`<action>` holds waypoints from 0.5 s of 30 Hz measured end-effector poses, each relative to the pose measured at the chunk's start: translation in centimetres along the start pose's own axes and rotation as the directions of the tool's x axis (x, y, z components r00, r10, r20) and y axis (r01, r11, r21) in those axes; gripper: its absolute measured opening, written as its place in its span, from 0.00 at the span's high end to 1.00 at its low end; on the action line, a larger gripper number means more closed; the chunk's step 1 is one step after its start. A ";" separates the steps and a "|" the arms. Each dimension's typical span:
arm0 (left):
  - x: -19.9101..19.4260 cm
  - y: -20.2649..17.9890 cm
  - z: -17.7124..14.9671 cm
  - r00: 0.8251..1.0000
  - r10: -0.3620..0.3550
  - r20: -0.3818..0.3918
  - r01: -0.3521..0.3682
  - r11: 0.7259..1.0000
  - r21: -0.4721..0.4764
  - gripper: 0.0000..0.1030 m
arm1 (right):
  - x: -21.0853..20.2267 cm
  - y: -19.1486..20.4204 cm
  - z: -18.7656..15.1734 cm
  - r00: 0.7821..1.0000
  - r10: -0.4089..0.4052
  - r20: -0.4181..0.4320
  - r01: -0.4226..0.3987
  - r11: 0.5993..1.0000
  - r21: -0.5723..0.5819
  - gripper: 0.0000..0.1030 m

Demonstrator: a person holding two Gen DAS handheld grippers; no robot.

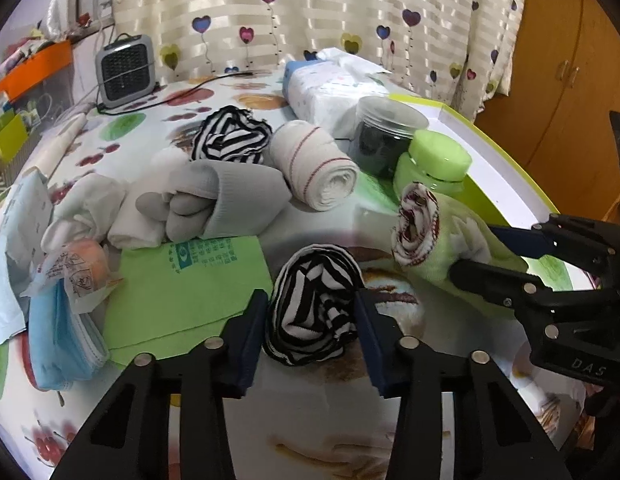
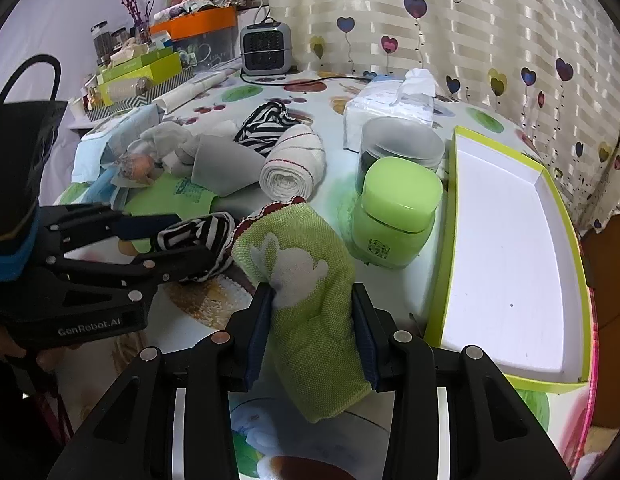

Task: Organize soft objects
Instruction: 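Grasp the green rabbit towel with the right tool while the left tool grasps the striped sock, then carry the rabbit towel and striped sock with both tools over the white tray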

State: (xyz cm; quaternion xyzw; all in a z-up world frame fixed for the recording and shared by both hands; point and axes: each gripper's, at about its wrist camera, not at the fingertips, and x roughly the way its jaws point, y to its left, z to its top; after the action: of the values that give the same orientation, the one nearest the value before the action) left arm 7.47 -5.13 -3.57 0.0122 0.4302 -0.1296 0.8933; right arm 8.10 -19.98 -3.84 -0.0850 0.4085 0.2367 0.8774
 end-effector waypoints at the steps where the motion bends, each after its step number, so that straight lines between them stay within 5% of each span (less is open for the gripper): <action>1: 0.0 -0.1 0.0 1.000 0.001 0.000 -0.001 1.000 0.006 0.69 | 0.0 0.0 0.0 1.000 0.000 0.001 0.000 1.000 0.003 0.61; 6: -0.3 -0.3 -0.1 1.000 -0.001 0.004 0.001 1.000 0.003 0.84 | -0.5 0.0 -0.1 1.000 0.002 0.010 -0.002 1.000 0.012 0.61; 15: -2.8 -0.1 0.0 0.998 -0.020 0.053 0.021 1.000 -0.017 0.88 | -2.4 0.7 -0.1 0.999 -0.010 0.048 0.009 1.000 0.013 0.61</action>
State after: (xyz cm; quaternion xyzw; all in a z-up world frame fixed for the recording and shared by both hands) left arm 5.81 -4.65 -1.42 -0.0033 0.4077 -0.1351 0.9031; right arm 6.40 -20.21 -2.08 -0.0756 0.3882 0.2319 0.8887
